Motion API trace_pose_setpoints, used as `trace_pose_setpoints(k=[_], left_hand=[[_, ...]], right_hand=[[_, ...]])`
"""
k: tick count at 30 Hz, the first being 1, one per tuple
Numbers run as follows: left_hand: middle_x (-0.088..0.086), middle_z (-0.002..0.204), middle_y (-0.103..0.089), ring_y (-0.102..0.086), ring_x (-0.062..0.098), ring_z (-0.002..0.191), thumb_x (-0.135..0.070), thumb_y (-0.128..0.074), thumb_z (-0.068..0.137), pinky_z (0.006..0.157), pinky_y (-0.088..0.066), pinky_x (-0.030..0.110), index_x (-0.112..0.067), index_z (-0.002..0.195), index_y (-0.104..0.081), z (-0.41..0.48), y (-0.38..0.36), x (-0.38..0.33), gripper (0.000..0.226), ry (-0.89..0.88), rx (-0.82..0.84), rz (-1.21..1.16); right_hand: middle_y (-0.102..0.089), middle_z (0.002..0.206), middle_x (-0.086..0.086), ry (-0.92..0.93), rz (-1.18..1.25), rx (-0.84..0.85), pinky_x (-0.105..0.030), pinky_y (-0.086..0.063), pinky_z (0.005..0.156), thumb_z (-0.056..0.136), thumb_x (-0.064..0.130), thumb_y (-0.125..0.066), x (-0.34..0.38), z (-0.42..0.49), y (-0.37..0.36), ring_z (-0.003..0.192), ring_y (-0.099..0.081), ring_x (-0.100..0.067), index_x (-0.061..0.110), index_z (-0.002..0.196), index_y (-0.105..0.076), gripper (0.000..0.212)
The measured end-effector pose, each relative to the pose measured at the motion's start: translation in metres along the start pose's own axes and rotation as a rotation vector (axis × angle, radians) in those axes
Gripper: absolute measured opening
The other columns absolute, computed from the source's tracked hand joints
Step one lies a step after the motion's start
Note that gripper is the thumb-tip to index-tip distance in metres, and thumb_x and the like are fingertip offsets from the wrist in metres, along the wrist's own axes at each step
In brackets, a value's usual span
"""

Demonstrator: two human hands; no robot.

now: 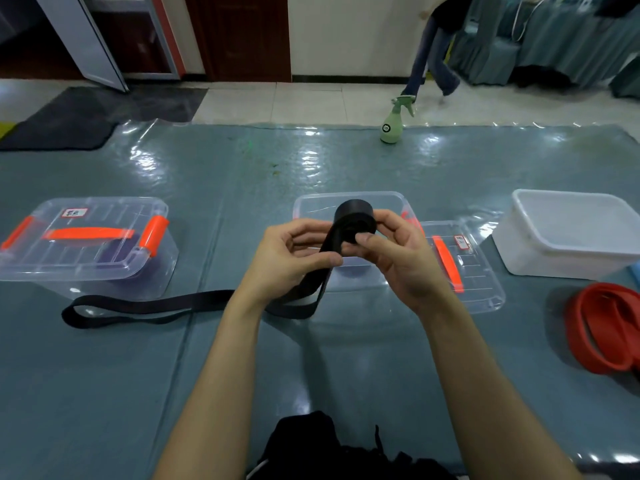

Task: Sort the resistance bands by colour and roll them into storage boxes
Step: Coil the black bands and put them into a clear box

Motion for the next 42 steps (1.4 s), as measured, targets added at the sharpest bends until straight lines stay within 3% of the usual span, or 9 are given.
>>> trace_pose_setpoints(k=[4, 8, 13, 22, 29, 31, 35, 38, 42], left_hand=[[0.003, 0.099, -0.085, -0.082, 0.017, 0.096, -0.005, -0.086, 0.087, 0.090, -0.063, 0.026, -0.015, 0.109, -0.080, 0.002, 0.001, 0.004, 0.024, -0.006, -0.020, 0.013], [0.004, 0.102, -0.085, -0.079, 0.021, 0.100, -0.006, -0.087, 0.089, 0.096, -0.063, 0.032, -0.023, 0.127, -0.076, 0.004, 0.000, 0.009, 0.044, -0.003, -0.017, -0.018], [0.001, 0.106, -0.085, -0.080, 0.015, 0.103, -0.012, -0.087, 0.082, 0.091, -0.060, 0.023, -0.031, 0.105, -0.086, 0.006, 0.000, 0.009, 0.030, 0.012, -0.040, -0.110], [0.001, 0.104, -0.086, -0.081, 0.017, 0.102, -0.008, -0.095, 0.081, 0.095, -0.059, 0.025, -0.014, 0.112, -0.086, 0.004, 0.015, 0.004, 0.032, -0.064, 0.073, 0.200], [0.005, 0.104, -0.086, -0.083, 0.020, 0.103, -0.010, -0.097, 0.070, 0.091, -0.063, 0.025, -0.016, 0.110, -0.084, 0.007, 0.017, -0.005, 0.042, -0.050, 0.041, 0.084], [-0.002, 0.099, -0.086, -0.083, 0.013, 0.099, -0.009, -0.100, 0.071, 0.089, -0.061, 0.021, -0.018, 0.105, -0.085, 0.007, 0.018, -0.005, 0.039, -0.064, 0.035, 0.222], [-0.022, 0.084, -0.081, -0.077, -0.006, 0.089, -0.033, -0.102, 0.070, 0.086, -0.062, 0.024, -0.035, 0.095, -0.087, 0.006, 0.017, -0.013, 0.030, -0.083, 0.098, 0.710], [-0.022, 0.081, -0.080, -0.075, -0.007, 0.086, -0.043, -0.101, 0.070, 0.084, -0.062, 0.030, -0.037, 0.094, -0.086, 0.004, 0.011, -0.020, 0.029, -0.084, 0.134, 0.834], [-0.022, 0.080, -0.080, -0.075, -0.009, 0.087, -0.037, -0.102, 0.070, 0.085, -0.063, 0.028, -0.035, 0.095, -0.087, 0.002, 0.013, -0.020, 0.029, -0.061, 0.137, 0.812]], right_hand=[[-0.072, 0.119, -0.028, -0.018, 0.026, -0.026, -0.044, -0.063, 0.097, 0.091, 0.001, -0.071, -0.004, -0.001, 0.002, 0.103, -0.076, -0.039, -0.009, 0.126, -0.061, 0.038], [-0.070, 0.122, -0.032, -0.035, 0.055, 0.001, -0.039, -0.063, 0.093, 0.091, 0.001, -0.069, -0.006, -0.002, 0.001, 0.106, -0.076, -0.038, -0.009, 0.127, -0.061, 0.039], [-0.076, 0.117, -0.020, -0.027, 0.078, 0.041, -0.037, -0.062, 0.095, 0.095, -0.007, -0.067, -0.012, -0.004, -0.004, 0.106, -0.077, -0.033, -0.007, 0.124, -0.061, 0.029], [-0.081, 0.099, -0.008, -0.023, -0.430, 0.068, -0.036, -0.062, 0.077, 0.082, 0.013, -0.093, 0.008, -0.003, 0.010, 0.077, -0.076, -0.024, 0.030, 0.109, -0.079, 0.034], [-0.081, 0.095, -0.019, 0.060, -0.346, 0.013, -0.042, -0.064, 0.084, 0.083, 0.007, -0.089, 0.005, -0.004, -0.002, 0.081, -0.078, -0.033, 0.009, 0.107, -0.069, 0.032], [-0.080, 0.102, -0.013, 0.025, -0.502, 0.016, -0.043, -0.065, 0.086, 0.082, 0.007, -0.091, 0.008, -0.004, -0.001, 0.084, -0.079, -0.035, 0.013, 0.113, -0.070, 0.037], [-0.071, 0.096, 0.012, 0.034, -1.100, 0.076, -0.013, -0.047, 0.067, 0.077, 0.031, -0.098, 0.017, -0.002, -0.005, 0.068, -0.059, -0.007, 0.028, 0.116, -0.079, 0.044], [-0.066, 0.087, 0.010, 0.034, -1.210, 0.104, -0.017, -0.044, 0.067, 0.081, 0.032, -0.095, 0.018, -0.001, -0.011, 0.070, -0.058, -0.006, 0.021, 0.111, -0.080, 0.036], [-0.069, 0.100, 0.003, 0.038, -1.297, 0.193, -0.036, -0.056, 0.078, 0.086, 0.034, -0.091, 0.019, -0.004, -0.018, 0.079, -0.065, -0.014, 0.021, 0.118, -0.078, 0.037]])
Point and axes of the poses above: each hand's wrist, its own z-axis towards the middle knuckle, its own y-axis out of the back of the hand, x = y × z, the point moved 4 cm from there along z, towards the middle knuckle
